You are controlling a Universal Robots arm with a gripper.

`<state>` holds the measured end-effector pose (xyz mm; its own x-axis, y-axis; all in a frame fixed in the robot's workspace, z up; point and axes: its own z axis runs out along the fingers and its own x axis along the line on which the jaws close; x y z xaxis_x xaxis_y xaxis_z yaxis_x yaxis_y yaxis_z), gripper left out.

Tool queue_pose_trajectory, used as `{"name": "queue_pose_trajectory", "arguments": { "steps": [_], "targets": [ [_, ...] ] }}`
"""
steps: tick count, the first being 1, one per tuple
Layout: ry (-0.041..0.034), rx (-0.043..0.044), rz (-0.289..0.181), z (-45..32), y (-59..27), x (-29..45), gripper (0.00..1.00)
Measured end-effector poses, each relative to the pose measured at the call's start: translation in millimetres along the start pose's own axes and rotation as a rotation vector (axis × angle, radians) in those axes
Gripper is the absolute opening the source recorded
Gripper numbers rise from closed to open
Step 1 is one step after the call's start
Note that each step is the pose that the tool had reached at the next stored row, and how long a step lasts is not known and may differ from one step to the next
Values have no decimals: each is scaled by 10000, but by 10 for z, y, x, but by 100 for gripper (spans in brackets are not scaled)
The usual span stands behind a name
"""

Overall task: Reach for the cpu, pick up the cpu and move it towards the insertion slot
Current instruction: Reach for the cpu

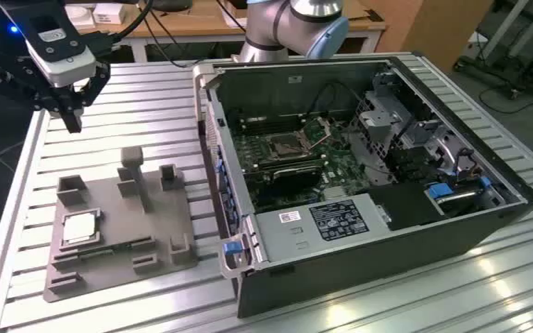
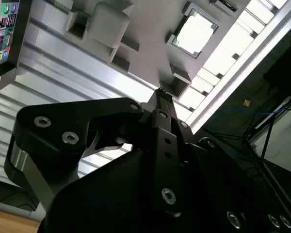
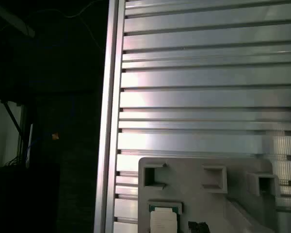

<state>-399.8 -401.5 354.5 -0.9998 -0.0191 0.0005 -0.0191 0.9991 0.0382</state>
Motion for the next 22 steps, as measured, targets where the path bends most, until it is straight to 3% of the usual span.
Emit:
{"name": "queue_pose_trajectory", "arguments": {
  "steps": [22],
  "targets": [
    [0,0,0,2,-2,19,11]
  ]
}}
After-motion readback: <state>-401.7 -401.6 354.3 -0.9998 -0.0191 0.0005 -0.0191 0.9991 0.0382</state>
